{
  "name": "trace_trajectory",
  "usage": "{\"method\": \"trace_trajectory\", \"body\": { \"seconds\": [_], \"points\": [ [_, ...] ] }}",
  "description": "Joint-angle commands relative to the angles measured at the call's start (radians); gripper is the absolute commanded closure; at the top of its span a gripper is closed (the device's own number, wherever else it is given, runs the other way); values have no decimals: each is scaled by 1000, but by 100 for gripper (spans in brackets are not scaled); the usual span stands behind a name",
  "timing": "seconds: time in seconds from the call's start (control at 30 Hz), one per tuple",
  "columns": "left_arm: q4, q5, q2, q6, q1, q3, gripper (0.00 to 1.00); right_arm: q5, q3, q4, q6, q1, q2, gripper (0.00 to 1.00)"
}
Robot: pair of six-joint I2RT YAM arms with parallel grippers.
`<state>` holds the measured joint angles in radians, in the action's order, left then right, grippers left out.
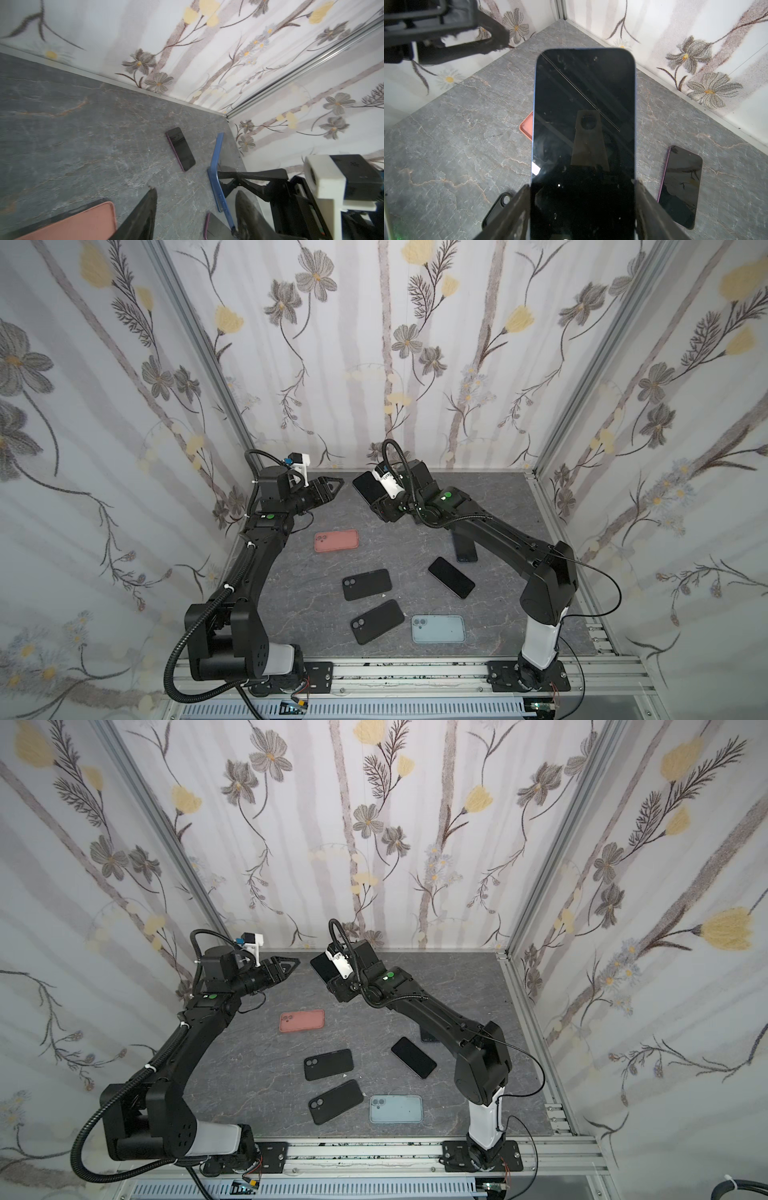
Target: Put the phone into the phone case
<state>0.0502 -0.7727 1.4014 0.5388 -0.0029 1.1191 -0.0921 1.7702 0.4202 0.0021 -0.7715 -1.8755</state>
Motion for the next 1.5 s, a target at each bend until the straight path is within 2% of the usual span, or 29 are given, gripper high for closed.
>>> {"method": "trace_trajectory", "body": {
  "seconds": [0.0, 0.27, 0.43, 0.53, 0.7, 0.77, 0.93, 1.07, 1.2, 1.3, 1.47],
  "points": [
    [102, -125, 14, 92, 1, 16, 41, -30, -5, -72, -34, -8, 22, 64],
    [77, -189, 39, 107, -2, 24, 43, -23, -25, -82, -52, -27, 49, 63],
    [55, -203, 30, 99, -6, 15, 53, -54, -40, -106, -66, -41, 63, 63],
    [51, -219, 19, 99, -9, 8, 55, -57, -41, -106, -75, -41, 67, 63],
    [18, -226, 4, 84, -9, 2, 70, -57, -45, -104, -77, -41, 67, 63],
    [12, -226, 1, 85, -10, -2, 76, -53, -47, -106, -80, -74, 69, 63],
    [8, -228, -9, 86, -11, -13, 83, -29, -46, -108, -79, -78, 71, 63],
    [3, -219, -15, 89, -12, -20, 99, -20, -48, -104, -79, -83, 74, 63],
    [-9, -178, -29, 89, -13, -22, 100, -2, -48, -106, -73, -85, 76, 63],
    [-11, -150, -40, 94, -13, -22, 100, 21, -47, -111, -59, -87, 79, 55],
    [36, -51, -76, 140, -11, -45, 100, 74, -46, -117, -25, -86, 105, 20]
  ]
}}
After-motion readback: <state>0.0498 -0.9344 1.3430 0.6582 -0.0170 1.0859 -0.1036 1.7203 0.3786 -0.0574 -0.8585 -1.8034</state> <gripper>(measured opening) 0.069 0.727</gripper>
